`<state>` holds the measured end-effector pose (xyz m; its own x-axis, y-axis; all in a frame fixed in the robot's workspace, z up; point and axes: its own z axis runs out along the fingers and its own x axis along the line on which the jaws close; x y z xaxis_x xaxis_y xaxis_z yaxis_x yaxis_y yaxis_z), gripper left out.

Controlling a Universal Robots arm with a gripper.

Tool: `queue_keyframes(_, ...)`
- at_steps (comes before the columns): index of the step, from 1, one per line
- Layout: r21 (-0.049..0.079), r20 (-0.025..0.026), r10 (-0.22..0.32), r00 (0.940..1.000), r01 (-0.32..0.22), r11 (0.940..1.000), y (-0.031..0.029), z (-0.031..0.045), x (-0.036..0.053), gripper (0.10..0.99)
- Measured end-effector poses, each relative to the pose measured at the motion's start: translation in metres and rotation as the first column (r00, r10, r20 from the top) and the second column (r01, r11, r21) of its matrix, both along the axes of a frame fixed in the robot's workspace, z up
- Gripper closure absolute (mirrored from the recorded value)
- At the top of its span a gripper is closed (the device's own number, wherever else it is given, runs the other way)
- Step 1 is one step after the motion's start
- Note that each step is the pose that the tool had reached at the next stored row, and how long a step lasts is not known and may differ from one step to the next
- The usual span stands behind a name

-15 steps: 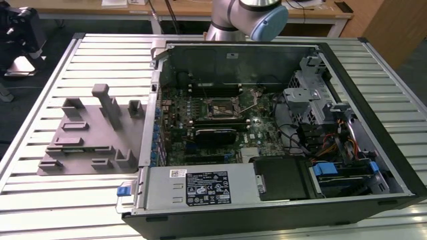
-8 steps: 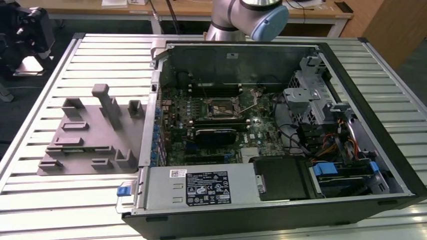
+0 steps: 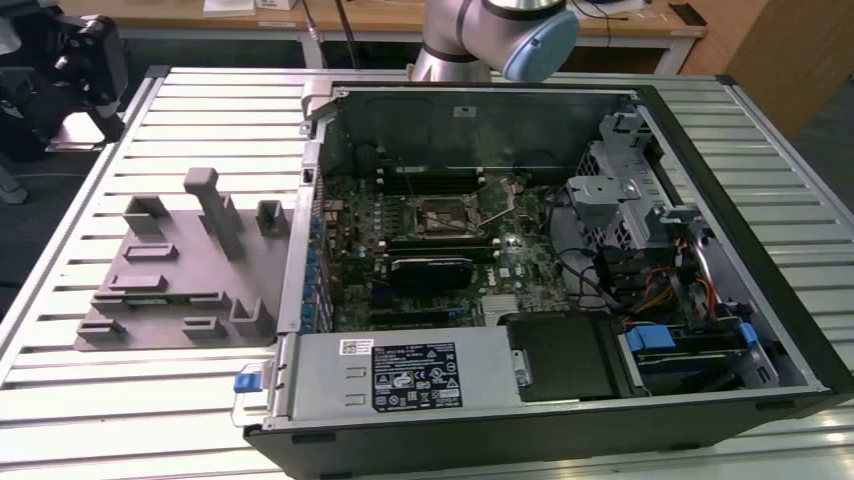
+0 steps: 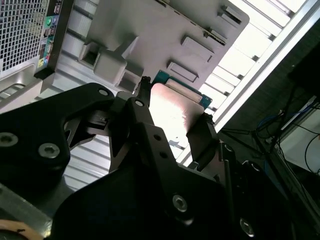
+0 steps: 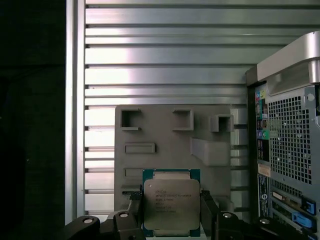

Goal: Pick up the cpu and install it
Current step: 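Pick up the cpu and move it towards the insertion slot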

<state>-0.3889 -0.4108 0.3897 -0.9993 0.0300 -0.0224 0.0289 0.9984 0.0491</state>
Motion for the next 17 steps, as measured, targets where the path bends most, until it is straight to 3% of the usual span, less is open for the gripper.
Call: queue_keyframes(17,0.000,0.0000,0.000,1.0000,0.000,1.0000,0.0000,0.0000,0.0335,0.545)
